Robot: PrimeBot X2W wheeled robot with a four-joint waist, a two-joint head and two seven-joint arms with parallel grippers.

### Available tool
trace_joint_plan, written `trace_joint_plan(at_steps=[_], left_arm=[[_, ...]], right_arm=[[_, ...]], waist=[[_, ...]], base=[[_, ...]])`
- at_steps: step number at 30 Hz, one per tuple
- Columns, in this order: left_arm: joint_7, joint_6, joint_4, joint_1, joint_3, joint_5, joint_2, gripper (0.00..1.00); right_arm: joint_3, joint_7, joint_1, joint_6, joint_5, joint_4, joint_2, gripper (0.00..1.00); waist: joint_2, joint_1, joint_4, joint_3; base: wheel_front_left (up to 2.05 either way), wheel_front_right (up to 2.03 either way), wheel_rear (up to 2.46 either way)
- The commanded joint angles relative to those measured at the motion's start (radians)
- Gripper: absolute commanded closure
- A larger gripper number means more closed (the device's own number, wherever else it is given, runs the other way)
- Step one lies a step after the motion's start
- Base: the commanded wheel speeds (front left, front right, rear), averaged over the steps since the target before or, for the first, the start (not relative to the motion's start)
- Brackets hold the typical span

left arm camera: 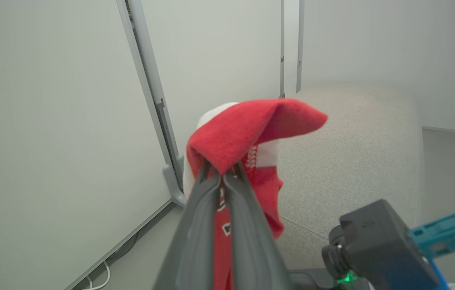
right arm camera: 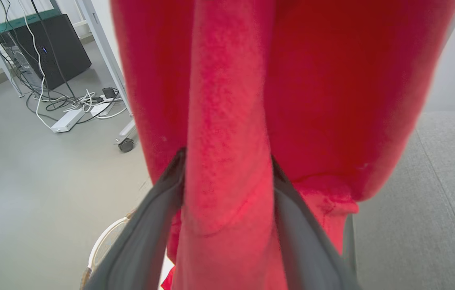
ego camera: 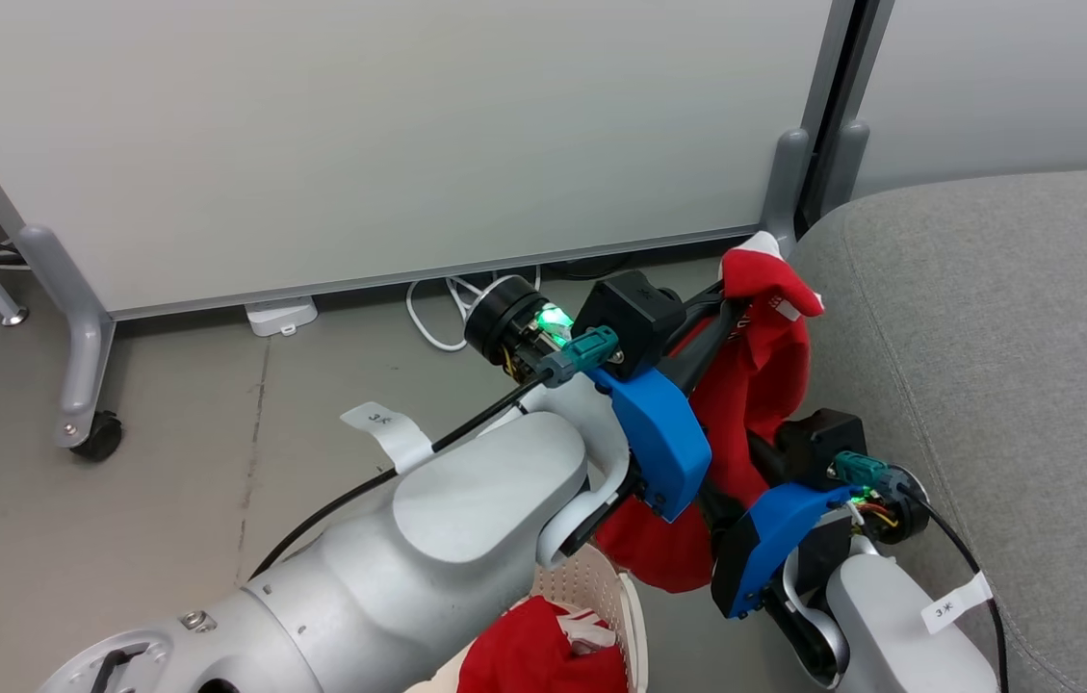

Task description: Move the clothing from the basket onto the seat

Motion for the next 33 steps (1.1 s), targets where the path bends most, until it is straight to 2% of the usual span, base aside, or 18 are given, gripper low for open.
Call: trace_joint_plan(at_steps=[1,16,18,19,22,23,24,25,33], left_arm=[[-0.007,0.002,0.005,-0.011,0.0,-0.006,0.0,1.0],[-0.011,0.007,0.012,0.006,-0.01,-0.022,0.0,1.0],[-0.012,0.007,0.013,0.006,-0.01,-0.023,0.0,0.93],[-0.012,0.007,0.013,0.006,-0.01,-0.023,0.0,0.93],[-0.008,0.006,0.013,0.012,-0.011,-0.031,0.0,0.44],[-0.008,0.006,0.013,0.012,-0.011,-0.031,0.0,0.44],[-0.008,0.006,0.013,0.014,-0.011,-0.033,0.0,0.19],[-0.008,0.005,0.012,0.015,-0.011,-0.033,0.0,0.0],[-0.011,0.012,0.018,0.037,-0.012,-0.039,0.0,0.0]], right_arm=[[0.007,-0.009,-0.017,0.0,0.011,0.011,-0.003,1.0],[0.04,-0.065,-0.045,0.0,0.046,0.085,-0.003,1.0],[0.043,-0.071,-0.049,0.0,0.051,0.089,-0.003,1.0],[0.043,-0.071,-0.049,0.0,0.051,0.089,-0.003,1.0],[0.046,-0.078,-0.055,0.0,0.054,0.098,-0.003,1.0],[0.046,-0.078,-0.055,0.0,0.054,0.098,-0.003,1.0],[0.046,-0.08,-0.055,0.0,0.055,0.1,-0.003,1.0],[0.047,-0.082,-0.055,0.0,0.056,0.102,-0.003,1.0],[0.048,-0.097,-0.062,0.0,0.062,0.107,-0.003,1.0]], waist=[[0.0,0.0,-0.001,-0.004],[0.0,0.0,-0.011,-0.015],[0.0,0.0,-0.011,-0.014],[0.0,0.0,-0.011,-0.014],[0.0,0.0,-0.01,-0.014],[0.0,0.0,-0.01,-0.014],[0.0,0.0,-0.01,-0.014],[0.0,0.0,-0.009,-0.015],[0.0,0.0,-0.009,-0.016]], base=[[0.0,0.0,0.0],[0.0,0.0,0.0],[0.0,0.0,0.0],[0.0,0.0,0.0],[0.0,0.0,0.0],[0.0,0.0,0.0],[0.0,0.0,0.0],[0.0,0.0,0.0],[0.0,0.0,0.0]])
